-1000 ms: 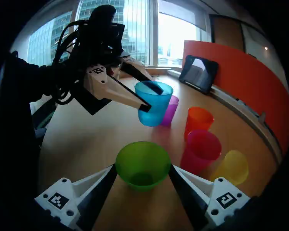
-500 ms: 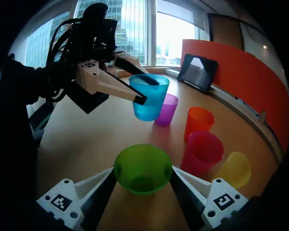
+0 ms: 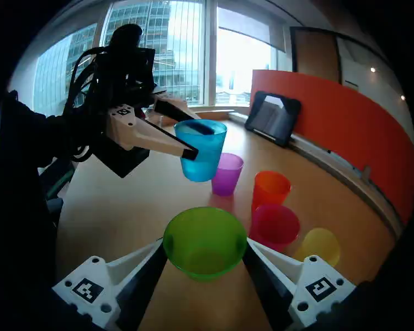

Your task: Pour water

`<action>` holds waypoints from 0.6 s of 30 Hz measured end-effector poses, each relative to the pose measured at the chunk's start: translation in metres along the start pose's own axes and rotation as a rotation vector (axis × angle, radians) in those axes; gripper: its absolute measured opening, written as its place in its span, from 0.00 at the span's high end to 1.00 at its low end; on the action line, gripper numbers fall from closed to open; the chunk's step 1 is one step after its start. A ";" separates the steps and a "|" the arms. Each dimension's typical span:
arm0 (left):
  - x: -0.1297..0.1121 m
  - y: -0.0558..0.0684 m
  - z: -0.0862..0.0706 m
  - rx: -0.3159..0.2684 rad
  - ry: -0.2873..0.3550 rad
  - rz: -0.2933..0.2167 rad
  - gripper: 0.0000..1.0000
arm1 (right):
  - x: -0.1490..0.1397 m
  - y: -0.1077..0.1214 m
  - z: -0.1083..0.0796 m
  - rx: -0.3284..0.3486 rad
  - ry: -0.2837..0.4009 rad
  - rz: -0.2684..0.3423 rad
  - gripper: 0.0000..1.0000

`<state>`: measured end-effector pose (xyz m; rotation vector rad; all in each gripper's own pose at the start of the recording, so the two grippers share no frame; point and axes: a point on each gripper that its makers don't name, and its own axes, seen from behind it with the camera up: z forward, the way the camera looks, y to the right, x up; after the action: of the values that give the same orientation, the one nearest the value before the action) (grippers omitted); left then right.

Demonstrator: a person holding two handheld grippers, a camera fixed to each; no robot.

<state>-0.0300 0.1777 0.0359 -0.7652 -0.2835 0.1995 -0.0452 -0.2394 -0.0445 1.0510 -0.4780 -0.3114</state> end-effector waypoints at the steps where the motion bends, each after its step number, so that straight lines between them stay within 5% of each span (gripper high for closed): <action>1: 0.002 0.000 -0.001 0.003 0.005 -0.001 0.15 | 0.002 0.001 -0.002 -0.005 0.006 0.001 0.09; 18: 0.035 0.001 -0.017 0.028 0.103 -0.016 0.15 | 0.040 0.018 -0.038 -0.092 0.122 -0.008 0.08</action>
<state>0.0085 0.1768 0.0300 -0.7428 -0.1891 0.1481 0.0092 -0.2212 -0.0348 0.9763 -0.3469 -0.2716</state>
